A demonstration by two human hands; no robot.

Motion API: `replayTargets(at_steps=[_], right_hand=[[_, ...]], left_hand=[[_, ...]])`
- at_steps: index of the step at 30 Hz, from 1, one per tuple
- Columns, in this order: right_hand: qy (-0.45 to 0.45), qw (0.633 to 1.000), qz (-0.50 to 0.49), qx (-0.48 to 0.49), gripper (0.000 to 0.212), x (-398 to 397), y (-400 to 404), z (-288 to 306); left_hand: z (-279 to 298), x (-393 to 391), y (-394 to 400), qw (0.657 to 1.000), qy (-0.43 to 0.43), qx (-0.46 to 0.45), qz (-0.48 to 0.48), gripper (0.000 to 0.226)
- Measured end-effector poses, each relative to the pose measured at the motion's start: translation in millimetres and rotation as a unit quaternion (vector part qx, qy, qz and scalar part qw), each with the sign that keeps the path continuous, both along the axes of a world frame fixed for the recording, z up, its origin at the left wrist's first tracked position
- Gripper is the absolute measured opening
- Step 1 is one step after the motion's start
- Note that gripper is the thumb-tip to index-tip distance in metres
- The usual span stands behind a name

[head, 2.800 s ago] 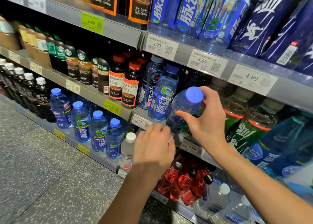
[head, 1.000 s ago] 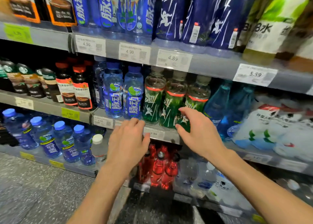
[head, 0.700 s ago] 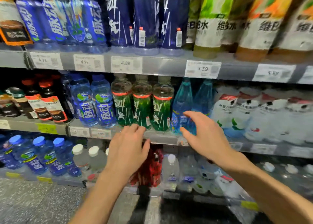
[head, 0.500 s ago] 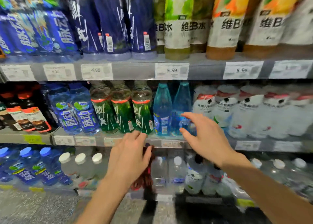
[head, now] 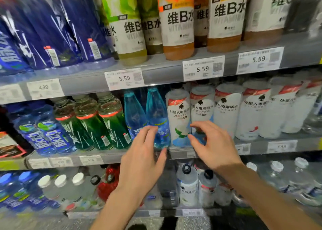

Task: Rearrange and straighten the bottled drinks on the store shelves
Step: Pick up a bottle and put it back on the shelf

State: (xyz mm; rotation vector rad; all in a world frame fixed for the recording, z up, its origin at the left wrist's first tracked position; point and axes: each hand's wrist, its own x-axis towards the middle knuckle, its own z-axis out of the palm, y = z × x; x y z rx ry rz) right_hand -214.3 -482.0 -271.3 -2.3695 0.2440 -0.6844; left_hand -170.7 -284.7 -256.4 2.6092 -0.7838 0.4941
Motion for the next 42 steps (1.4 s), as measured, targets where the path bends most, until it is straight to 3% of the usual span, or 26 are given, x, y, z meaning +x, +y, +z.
replayTargets(at_steps=[5,8,14,23,32,42], right_hand=[[-0.019,0.999,-0.024,0.035,0.025,-3.2,-23.3,-0.1],[-0.026,0.997,-0.009,0.066,0.026,-8.2,-30.6,0.2],[-0.023,0.997,0.033,0.067,0.026,-15.4,-39.7,3.1],[-0.034,0.996,0.049,0.064,0.027,-18.3,-43.4,1.6],[-0.036,0.996,0.047,0.065,0.032,-16.4,-42.1,0.8],[-0.039,0.995,0.06,0.072,0.043,-15.3,-37.0,-2.8]], left_hand=[[23.9,18.1,-39.7,0.994,0.018,-0.103,-0.029,0.083],[34.6,34.6,-59.9,0.995,0.017,-0.098,-0.009,0.095],[39.5,56.8,-77.7,0.989,0.061,-0.137,0.0,0.09],[34.1,54.5,-82.2,0.98,0.041,-0.194,0.014,0.076],[25.1,24.6,-66.9,0.956,0.041,-0.287,-0.045,0.077],[12.8,6.0,-55.9,0.933,0.025,-0.331,-0.138,0.077]])
